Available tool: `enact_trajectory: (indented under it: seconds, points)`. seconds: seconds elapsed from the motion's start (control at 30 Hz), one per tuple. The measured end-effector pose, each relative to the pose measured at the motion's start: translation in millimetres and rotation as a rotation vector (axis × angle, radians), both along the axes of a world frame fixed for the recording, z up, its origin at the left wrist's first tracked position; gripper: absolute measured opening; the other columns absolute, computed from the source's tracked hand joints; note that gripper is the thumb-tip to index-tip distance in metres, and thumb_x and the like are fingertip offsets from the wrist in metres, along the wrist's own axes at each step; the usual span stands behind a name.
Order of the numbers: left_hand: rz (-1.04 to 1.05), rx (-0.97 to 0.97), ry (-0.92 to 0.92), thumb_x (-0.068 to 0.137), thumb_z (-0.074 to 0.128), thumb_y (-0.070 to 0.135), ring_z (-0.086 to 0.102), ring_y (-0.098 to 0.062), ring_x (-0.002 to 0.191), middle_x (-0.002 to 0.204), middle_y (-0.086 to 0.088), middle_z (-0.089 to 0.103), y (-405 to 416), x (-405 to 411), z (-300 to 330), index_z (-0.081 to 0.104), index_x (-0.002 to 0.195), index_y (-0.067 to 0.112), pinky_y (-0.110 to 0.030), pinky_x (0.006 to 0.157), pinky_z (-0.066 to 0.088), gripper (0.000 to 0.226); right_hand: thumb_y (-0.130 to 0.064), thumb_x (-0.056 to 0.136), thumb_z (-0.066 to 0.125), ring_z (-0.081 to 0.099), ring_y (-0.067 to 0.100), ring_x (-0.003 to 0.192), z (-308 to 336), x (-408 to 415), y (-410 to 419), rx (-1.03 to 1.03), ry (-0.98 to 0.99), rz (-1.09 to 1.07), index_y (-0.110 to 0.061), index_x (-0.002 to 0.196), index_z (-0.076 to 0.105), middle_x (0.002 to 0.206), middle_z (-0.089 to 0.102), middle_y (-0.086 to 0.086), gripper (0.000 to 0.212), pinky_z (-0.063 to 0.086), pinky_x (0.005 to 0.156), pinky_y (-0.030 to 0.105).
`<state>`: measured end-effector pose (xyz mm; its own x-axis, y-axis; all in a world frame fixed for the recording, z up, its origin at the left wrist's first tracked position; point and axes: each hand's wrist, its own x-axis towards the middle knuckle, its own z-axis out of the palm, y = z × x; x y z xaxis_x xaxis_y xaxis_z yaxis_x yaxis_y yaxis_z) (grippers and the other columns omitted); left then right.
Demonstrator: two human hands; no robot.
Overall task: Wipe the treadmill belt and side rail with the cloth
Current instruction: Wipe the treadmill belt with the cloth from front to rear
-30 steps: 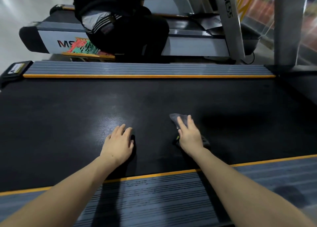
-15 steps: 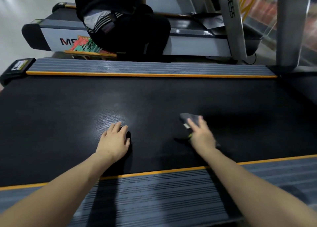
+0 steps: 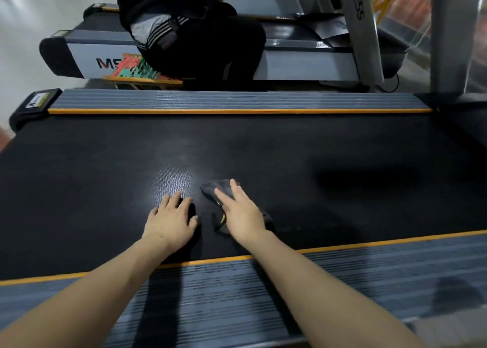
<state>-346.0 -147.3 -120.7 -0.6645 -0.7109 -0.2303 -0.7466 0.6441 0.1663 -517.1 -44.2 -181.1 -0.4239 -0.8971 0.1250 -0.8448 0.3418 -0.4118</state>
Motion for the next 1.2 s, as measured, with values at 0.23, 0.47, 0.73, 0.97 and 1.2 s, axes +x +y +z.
enact_trajectory:
  seconds: [0.23,0.47,0.73,0.97,1.2]
  points:
    - [-0.057,0.013,0.019,0.098,0.043,0.052,0.008,-0.027,0.155,0.167,-0.001,0.014,10.9,-0.5,-0.5,0.032,0.152,0.032,-0.048,0.122,0.021,0.058,-0.018,0.101,0.049,0.034,0.032,0.145,15.6,-122.6,115.6,-0.037,-0.046,-0.441,-0.035,0.146,0.046,0.163,0.022,0.01,0.048,0.036,0.113,0.038]
    - [-0.134,-0.003,-0.008,0.1,0.041,0.05,0.006,-0.027,0.155,0.168,-0.003,0.01,29.0,-4.4,2.1,0.029,0.153,0.031,-0.047,0.123,0.017,0.058,-0.01,0.095,0.055,0.032,0.039,0.144,14.0,-55.4,61.4,-0.06,-0.016,-0.564,-0.026,0.142,0.054,0.161,0.024,0.02,0.049,0.035,0.112,0.039]
    - [-0.005,-0.03,-0.032,0.101,0.037,0.048,0.007,-0.025,0.155,0.168,0.0,0.014,25.0,23.2,-5.6,0.029,0.154,0.032,-0.05,0.123,0.017,0.056,-0.02,0.101,0.051,0.025,0.022,0.15,16.4,19.4,5.9,-0.009,-0.09,0.036,-0.041,0.144,0.047,0.165,0.02,0.002,0.048,0.035,0.116,0.036]
    - [-0.025,-0.058,-0.009,0.1,0.036,0.051,0.007,-0.026,0.155,0.167,0.0,0.014,35.7,21.6,-9.5,0.031,0.152,0.032,-0.049,0.123,0.015,0.056,-0.015,0.104,0.049,0.035,0.026,0.144,40.4,-118.3,131.3,0.032,-0.072,-0.485,-0.03,0.145,0.049,0.165,0.018,0.005,0.045,0.031,0.1,0.019]
    - [-0.059,-0.065,-0.038,0.1,0.033,0.05,0.008,-0.026,0.154,0.166,0.001,0.017,38.6,14.9,-9.5,0.031,0.151,0.033,-0.06,0.121,0.009,0.054,-0.003,0.096,0.053,0.038,0.032,0.141,41.7,-40.6,92.8,-0.01,-0.161,-0.539,-0.027,0.141,0.056,0.163,0.022,0.013,0.05,0.032,0.109,0.03]
